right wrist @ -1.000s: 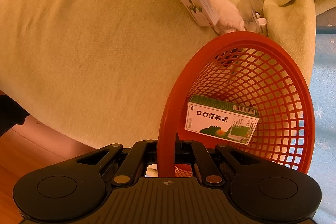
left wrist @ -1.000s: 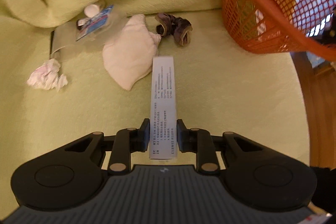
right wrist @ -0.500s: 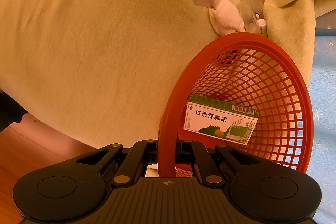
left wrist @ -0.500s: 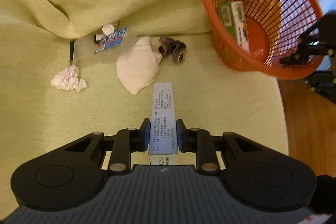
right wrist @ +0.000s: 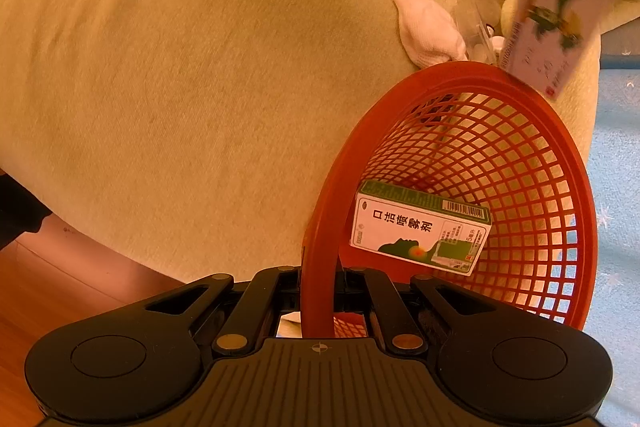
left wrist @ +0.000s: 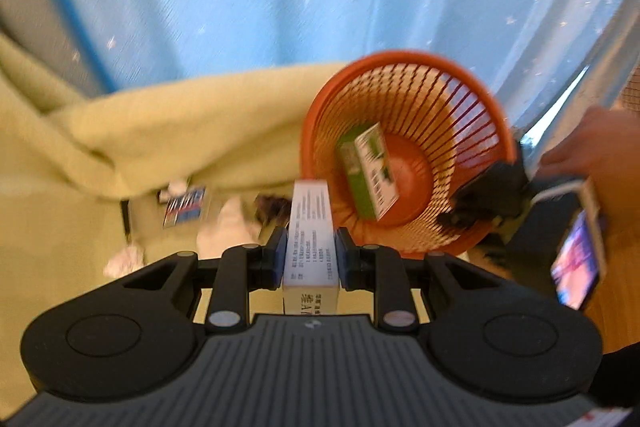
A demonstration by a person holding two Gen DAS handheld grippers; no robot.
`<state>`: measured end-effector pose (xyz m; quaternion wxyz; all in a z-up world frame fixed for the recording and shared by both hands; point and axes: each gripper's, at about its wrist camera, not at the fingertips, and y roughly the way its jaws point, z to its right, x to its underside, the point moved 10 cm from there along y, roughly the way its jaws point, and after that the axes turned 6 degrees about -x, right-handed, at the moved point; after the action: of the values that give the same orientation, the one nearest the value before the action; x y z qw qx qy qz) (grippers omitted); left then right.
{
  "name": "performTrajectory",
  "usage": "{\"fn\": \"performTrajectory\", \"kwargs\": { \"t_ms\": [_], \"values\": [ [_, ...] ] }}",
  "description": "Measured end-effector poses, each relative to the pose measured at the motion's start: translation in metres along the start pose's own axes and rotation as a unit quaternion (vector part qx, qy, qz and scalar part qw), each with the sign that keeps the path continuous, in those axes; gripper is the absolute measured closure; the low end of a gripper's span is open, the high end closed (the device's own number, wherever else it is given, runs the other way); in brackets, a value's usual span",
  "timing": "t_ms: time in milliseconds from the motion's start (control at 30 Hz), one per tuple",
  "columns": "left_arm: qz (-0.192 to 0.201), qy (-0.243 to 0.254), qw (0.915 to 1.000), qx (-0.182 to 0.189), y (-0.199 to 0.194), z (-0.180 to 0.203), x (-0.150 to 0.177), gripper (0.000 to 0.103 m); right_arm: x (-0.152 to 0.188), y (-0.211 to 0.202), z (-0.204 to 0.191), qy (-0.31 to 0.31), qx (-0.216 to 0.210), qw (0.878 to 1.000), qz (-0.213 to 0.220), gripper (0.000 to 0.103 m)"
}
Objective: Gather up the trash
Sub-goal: 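Carry the white box into the wastebasket and release it while the right tool holds the basket, then move the left tool to the white cloth and grasp it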
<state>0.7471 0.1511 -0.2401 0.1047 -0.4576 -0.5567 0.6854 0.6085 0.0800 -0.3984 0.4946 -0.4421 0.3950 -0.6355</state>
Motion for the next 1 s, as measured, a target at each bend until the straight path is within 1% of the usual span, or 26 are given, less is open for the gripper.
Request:
{"fn": "performTrajectory", "kwargs": {
  "t_ms": [200, 333, 467, 500, 533, 667, 767, 867, 1000],
  "values": [
    [0.02, 0.009, 0.9994, 0.028, 0.002, 0.019, -0.033, 0.082, 0.0, 0.0, 0.0, 0.002, 0.0, 1.0, 0.002, 0.102],
    [0.028, 0.011, 0.9982, 0.051, 0.013, 0.038, -0.044, 0.082, 0.0, 0.0, 0.0, 0.005, -0.001, 1.0, 0.004, 0.102],
    [0.035, 0.014, 0.9959, 0.082, 0.024, 0.057, -0.056, 0.082, 0.0, 0.001, 0.001, 0.006, -0.001, 1.0, 0.005, 0.103],
    [0.036, 0.013, 0.9955, 0.087, 0.027, 0.059, -0.058, 0.081, 0.0, 0.001, 0.0, 0.007, -0.001, 1.0, 0.005, 0.103],
    [0.037, 0.012, 0.9955, 0.087, 0.028, 0.061, -0.06, 0.078, 0.0, 0.001, 0.001, 0.008, -0.001, 1.0, 0.005, 0.103],
    [0.041, 0.004, 0.9966, 0.072, 0.027, 0.053, -0.062, 0.077, 0.001, 0.0, 0.001, 0.013, -0.003, 1.0, 0.005, 0.103],
    [0.034, -0.008, 0.998, 0.053, 0.026, 0.039, -0.052, 0.077, 0.001, 0.001, 0.0, 0.014, -0.004, 1.0, 0.005, 0.102],
    [0.025, -0.023, 0.9991, 0.027, 0.025, 0.018, -0.037, 0.077, 0.001, 0.001, 0.0, 0.015, -0.004, 1.0, 0.006, 0.102],
    [0.004, -0.051, 0.9986, -0.015, 0.028, -0.015, -0.008, 0.076, 0.001, 0.0, 0.0, 0.014, -0.004, 1.0, 0.006, 0.102]
  ]
}}
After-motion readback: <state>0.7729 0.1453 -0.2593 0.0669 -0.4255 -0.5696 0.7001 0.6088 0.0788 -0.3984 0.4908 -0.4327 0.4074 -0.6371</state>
